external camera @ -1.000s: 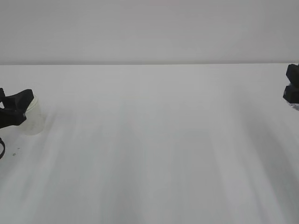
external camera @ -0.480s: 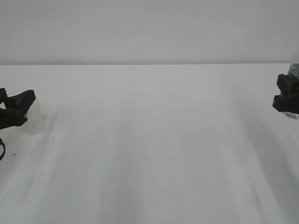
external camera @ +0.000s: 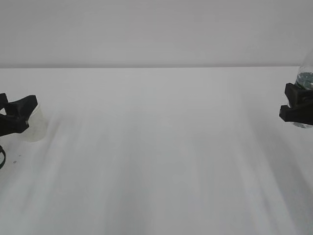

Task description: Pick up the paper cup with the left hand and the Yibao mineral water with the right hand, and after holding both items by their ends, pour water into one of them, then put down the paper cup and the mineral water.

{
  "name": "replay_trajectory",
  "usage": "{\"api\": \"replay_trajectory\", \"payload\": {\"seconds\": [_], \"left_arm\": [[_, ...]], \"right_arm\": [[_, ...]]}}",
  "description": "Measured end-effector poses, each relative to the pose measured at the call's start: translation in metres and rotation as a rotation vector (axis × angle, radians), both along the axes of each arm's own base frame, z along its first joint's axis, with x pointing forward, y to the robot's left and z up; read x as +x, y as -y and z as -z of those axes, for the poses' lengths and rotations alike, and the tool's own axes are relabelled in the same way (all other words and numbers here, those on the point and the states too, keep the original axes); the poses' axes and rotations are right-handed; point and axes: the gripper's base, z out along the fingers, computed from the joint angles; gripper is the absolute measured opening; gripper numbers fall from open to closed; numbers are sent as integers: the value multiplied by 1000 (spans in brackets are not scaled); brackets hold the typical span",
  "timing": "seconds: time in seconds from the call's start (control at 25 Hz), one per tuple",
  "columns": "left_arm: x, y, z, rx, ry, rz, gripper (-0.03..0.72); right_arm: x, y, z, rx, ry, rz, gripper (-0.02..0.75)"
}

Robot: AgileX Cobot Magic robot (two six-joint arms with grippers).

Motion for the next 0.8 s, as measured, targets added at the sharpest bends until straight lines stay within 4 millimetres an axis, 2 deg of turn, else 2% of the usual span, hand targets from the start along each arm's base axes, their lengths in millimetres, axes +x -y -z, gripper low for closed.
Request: {"api": "replay_trajectory", "payload": {"seconds": [0.8], "left_arm": [[0,0,0,-1,-1,0,529]], "right_arm": [[24,-2,14,26,3,11,407]]}}
